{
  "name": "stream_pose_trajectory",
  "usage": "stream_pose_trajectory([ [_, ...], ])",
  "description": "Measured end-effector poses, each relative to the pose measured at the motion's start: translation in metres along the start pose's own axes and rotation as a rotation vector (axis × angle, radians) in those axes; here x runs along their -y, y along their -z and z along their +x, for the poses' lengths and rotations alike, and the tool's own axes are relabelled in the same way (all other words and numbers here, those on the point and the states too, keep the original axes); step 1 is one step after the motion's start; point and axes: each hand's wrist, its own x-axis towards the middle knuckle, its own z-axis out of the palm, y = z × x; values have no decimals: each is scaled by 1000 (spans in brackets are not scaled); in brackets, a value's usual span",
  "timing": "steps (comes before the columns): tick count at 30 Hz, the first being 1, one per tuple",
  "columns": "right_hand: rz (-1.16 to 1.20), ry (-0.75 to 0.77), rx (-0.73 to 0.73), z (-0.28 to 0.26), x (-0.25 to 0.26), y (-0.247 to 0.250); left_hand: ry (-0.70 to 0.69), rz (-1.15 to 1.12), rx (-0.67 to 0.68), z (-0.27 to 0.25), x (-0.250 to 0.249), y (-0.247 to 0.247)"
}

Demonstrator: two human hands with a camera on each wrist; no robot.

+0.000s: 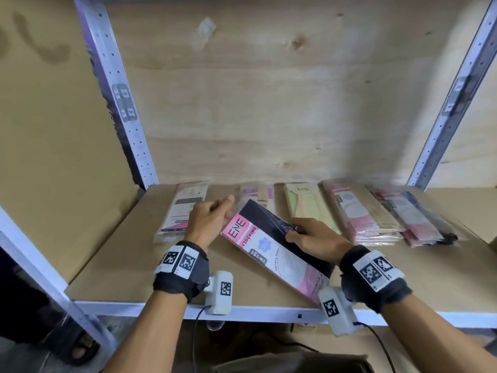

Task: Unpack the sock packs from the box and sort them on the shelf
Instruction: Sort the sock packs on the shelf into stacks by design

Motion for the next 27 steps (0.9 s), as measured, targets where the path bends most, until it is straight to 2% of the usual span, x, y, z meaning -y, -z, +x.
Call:
stream_pose_trajectory([
  [3,6,-4,43,0,-5,1,56,-188,32,-1,-6,-1],
  [6,121,-4,61,-1,-5,1,134,-430,88,0,-8,-1],
  [11,221,0,18,-1,-3,0,228,-688,159,1,-11,-1],
  [16,343,-31,-17,1,-5,0,226,-739,66,1,-8,-2],
  [19,498,-24,-25,1,-4,-1,304,-905,18,3,-9,-3],
  [22,660,-21,-43,2,-3,-2,304,-761,97,0,-9,-12],
  [27,928,7,-76,5,1,-5,105,-193,154,-20,-10,-43],
])
